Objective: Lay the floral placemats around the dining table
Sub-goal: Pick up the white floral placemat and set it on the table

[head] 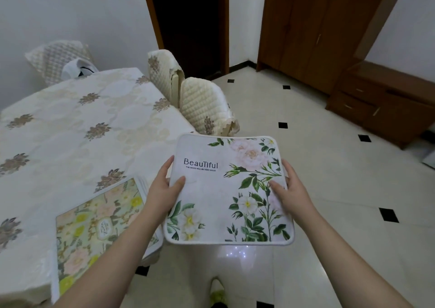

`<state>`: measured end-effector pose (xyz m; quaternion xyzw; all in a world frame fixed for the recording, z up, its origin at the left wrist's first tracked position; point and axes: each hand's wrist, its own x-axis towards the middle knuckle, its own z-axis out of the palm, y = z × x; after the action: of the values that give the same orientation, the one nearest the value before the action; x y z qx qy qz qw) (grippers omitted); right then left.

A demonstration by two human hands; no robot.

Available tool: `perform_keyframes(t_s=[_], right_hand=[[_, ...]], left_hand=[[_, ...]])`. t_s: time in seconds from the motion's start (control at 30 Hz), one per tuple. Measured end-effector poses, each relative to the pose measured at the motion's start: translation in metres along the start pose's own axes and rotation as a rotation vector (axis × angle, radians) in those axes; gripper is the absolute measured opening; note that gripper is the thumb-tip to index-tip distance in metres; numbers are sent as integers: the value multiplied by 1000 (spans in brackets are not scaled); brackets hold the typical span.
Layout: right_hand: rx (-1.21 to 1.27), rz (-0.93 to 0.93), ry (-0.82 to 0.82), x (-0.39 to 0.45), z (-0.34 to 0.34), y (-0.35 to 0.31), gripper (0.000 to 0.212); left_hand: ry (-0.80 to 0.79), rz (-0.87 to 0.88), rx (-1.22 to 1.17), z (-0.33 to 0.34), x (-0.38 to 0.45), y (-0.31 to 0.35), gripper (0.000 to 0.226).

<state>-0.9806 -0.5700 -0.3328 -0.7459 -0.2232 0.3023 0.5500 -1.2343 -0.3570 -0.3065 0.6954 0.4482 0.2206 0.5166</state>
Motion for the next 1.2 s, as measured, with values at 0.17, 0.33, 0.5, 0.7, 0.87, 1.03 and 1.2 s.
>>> perform_keyframes(t_s=[0.17,0.33,0.5,0.7,0.87,1.03,1.2], right_hand=[[15,15,10,40,7,-7,72],[-26,-1,15,84,7,-22,71],[20,9,91,115,0,-24,71],[15,-10,134,160,-35,-30,68],[29,-43,132,214,-71,-30,68],[81,-35,109,268,-114,-29,69],[87,-12,62,314,-154,-32,69]], left_hand=[[-26,-7,-32,4,52,-3,67],[-52,14,-7,11,108,7,66],[-88,52,27,29,155,27,69],[-115,94,6,73,200,53,63],[-100,75,-22,116,234,79,62],[-100,66,-14,162,267,111,60],[-77,40,-19,202,291,132,61]])
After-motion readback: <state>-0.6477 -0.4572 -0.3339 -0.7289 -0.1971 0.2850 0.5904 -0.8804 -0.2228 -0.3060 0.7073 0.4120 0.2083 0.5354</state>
